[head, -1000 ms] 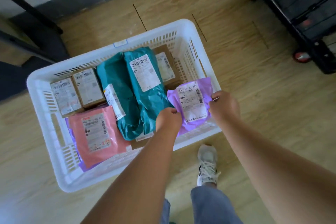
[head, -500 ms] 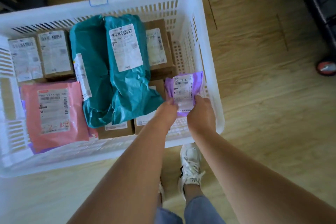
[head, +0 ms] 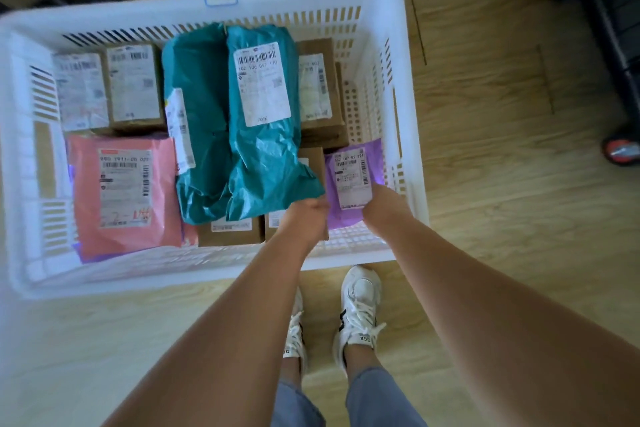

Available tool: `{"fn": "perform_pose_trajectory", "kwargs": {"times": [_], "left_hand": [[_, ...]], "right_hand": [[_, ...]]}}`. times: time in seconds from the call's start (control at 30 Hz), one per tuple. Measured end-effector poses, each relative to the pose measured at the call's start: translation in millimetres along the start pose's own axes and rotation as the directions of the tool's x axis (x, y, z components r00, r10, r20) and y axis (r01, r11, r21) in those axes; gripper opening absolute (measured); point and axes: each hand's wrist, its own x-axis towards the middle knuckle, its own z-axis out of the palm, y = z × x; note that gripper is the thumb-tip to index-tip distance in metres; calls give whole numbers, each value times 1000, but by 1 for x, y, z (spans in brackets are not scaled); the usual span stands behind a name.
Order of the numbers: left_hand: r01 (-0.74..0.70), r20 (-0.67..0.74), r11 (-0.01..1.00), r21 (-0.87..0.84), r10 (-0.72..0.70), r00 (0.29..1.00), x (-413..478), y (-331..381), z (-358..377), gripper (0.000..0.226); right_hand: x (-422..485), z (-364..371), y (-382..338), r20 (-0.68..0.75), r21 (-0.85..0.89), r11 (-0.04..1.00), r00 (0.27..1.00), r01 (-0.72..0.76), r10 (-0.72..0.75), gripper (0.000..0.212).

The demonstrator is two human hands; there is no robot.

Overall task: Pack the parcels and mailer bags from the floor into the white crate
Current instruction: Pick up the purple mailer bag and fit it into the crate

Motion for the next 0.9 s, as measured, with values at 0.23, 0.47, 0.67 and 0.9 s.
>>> {"fn": "perform_pose_trajectory", "kwargs": {"times": [0.23, 0.47, 0.67, 0.9], "left_hand": [[-145, -393, 902, 406, 315, 864, -45, 23, -60, 35], [-36, -359, 746, 664, 361, 861, -5, -1, -133, 72], [-48, -116, 675, 736, 195, 974, 32, -35, -151, 78], [-151, -156, 773, 616, 307, 939, 24, -42, -165, 80]], "right_hand": [[-36, -18, -45, -216, 15, 966, 944, 258, -249, 55], [-31, 11, -126, -100, -187, 860, 862, 475, -498, 70], [-11, 57, -146, 81, -330, 897, 956, 293, -283, 79], [-8, 58, -150, 80, -279, 928, 969, 248, -235, 81]]}}
